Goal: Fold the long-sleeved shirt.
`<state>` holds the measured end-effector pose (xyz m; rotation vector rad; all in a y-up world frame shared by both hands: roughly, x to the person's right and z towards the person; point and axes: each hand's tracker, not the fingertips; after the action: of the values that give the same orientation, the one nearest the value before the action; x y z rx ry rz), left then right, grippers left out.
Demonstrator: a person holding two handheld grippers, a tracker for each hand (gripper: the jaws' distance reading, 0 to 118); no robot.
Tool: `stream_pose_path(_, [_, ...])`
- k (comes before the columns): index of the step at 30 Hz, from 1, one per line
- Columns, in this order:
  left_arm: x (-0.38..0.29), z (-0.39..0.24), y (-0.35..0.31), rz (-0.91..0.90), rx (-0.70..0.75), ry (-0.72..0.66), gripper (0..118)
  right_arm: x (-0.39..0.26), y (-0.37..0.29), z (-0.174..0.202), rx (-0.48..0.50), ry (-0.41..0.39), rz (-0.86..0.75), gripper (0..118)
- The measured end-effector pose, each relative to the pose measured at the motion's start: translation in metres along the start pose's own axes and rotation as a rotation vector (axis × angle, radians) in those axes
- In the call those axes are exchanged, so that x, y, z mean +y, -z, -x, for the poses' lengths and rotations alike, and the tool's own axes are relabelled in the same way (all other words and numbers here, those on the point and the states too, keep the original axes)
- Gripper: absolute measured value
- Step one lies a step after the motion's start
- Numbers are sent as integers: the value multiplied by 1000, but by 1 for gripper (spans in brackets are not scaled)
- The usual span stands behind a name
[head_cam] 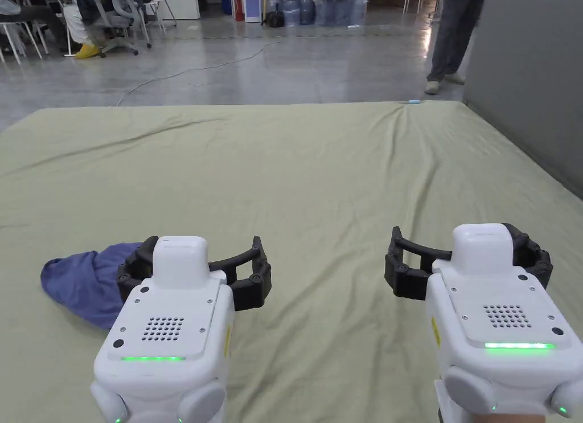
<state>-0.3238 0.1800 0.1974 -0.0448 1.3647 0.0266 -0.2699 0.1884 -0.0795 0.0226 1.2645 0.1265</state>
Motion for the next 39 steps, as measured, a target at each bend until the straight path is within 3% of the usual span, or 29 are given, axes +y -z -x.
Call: stream_pose_path(39, [10,-6,2,-15,7,23,118,7,3,-7,16,-16,18,118])
